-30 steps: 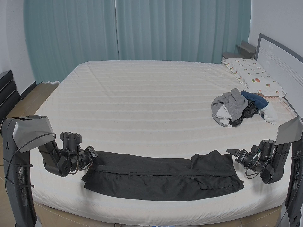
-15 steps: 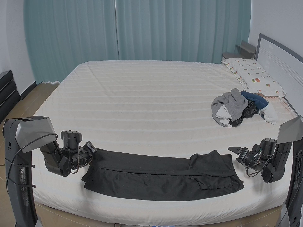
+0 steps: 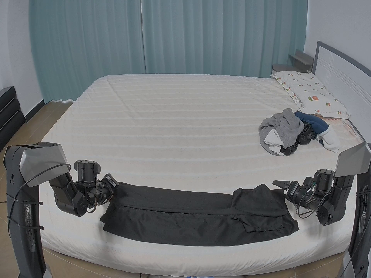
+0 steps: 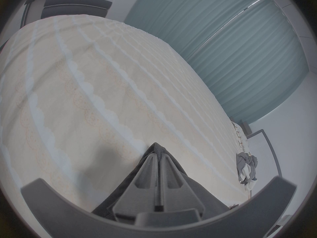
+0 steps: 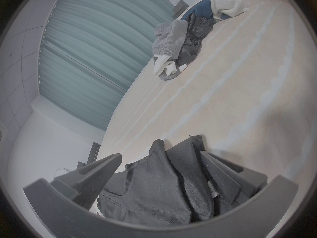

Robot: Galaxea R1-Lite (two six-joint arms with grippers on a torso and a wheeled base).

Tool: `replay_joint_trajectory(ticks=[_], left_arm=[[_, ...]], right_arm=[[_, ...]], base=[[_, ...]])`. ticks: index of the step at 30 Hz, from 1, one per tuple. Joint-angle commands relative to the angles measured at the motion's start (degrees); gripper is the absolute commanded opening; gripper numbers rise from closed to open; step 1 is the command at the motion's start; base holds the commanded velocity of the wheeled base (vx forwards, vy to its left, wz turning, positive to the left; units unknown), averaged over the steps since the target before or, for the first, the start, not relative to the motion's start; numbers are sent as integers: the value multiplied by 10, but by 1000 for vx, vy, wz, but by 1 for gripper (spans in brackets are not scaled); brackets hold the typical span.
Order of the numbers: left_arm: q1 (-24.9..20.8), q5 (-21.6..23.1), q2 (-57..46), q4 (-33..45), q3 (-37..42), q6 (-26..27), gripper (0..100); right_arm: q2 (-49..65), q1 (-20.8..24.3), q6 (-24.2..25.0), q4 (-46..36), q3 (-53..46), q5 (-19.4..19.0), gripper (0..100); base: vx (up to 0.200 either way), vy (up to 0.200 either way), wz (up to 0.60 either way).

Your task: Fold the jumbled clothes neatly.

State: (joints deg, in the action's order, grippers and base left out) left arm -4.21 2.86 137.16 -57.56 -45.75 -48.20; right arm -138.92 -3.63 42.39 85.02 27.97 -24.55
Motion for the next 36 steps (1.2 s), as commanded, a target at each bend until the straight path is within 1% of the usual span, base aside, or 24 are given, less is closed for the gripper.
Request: replay_joint_trajectory(ticks=[1,6,13,19,20,27,32,36], left_arm=[[1,0,0,0,0,-1,0],[1,0,0,0,0,-1,0],[1,0,0,0,-1,-1,0],[1,1,0,0,-1,-1,0],[1,1,0,0,-1,-1,0],[3,2,-1,0,-1,-4,0],[4,1,-3,0,-8,-44,0],[4,0,-2,-1,-10,-46,0]], right_arm=[[-13,6,-1,0,10,0,100],[-19,6,-2,-2,18,0,100],[-18,-5,-4,-1,24,1,100],[-28,6,-5,-1,26,1,100],[-32,12,-6,-1,27,1,0],[-33,6,-6,-1,39,1,0],[-28,-16,-2,0,63,1,0],[-33,-23,-1,1,71,0,0]], base=[[0,0,0],[0,0,0],[0,0,0],[0,0,0],[0,0,0],[0,0,0],[0,0,0],[0,0,0]])
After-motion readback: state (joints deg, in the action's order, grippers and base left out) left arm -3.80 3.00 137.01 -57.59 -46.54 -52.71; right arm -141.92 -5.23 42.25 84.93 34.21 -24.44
